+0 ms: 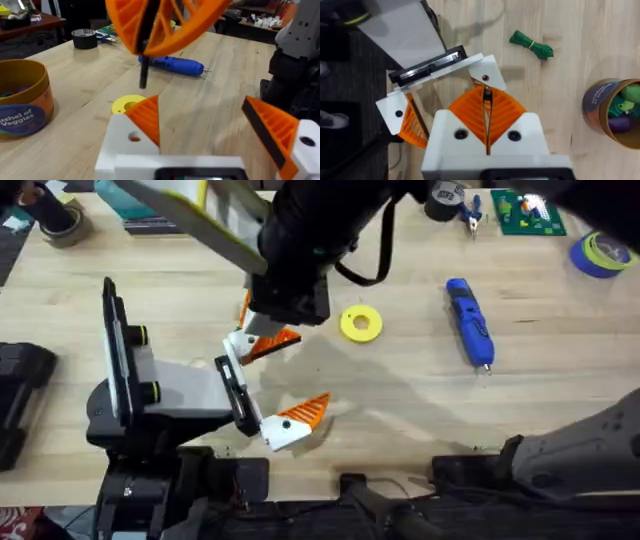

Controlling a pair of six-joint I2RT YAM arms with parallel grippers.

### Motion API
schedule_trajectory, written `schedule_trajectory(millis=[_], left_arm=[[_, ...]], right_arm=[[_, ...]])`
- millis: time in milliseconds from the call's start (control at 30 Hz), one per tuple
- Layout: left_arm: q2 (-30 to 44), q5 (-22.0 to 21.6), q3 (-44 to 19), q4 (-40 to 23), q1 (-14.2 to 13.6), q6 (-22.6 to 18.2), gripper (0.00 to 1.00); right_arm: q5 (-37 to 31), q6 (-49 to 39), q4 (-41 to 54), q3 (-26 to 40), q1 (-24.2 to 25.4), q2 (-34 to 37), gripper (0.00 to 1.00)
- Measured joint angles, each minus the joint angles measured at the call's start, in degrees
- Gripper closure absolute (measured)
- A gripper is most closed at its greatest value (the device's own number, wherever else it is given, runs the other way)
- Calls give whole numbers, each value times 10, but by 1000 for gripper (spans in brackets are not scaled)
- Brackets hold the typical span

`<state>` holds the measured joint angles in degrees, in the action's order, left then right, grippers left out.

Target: Pick up the gripper from the table and insert it into the empty holder that is missing its gripper. Then pick up a screw, insert it into the mounting hole, and use the screwdriver to tighten it. Finally, clean up the table by picking up the vegetable and placing it into the bucket.

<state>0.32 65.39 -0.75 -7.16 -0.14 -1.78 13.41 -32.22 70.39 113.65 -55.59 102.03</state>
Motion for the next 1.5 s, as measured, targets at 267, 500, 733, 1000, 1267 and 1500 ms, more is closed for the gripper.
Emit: schedule_trajectory(millis=[267, 500, 733, 1000, 1267, 1500], left_arm=[[0, 0, 0, 0, 0, 0, 15], [0, 0, 0, 0, 0, 0, 14], [0, 0, 0, 0, 0, 0, 15], [0, 0, 0, 0, 0, 0, 15], [0, 0, 0, 0, 0, 0, 15], [0, 0, 0, 0, 0, 0, 15]], right_arm=[[0, 0, 0, 0, 0, 6, 996], [0, 0, 0, 0, 0, 6, 996], [0, 0, 0, 0, -5, 6, 996], [0, 0, 0, 0, -10, 6, 996], [0, 0, -1, -2, -10, 6, 996], [0, 0, -2, -3, -10, 10, 996]])
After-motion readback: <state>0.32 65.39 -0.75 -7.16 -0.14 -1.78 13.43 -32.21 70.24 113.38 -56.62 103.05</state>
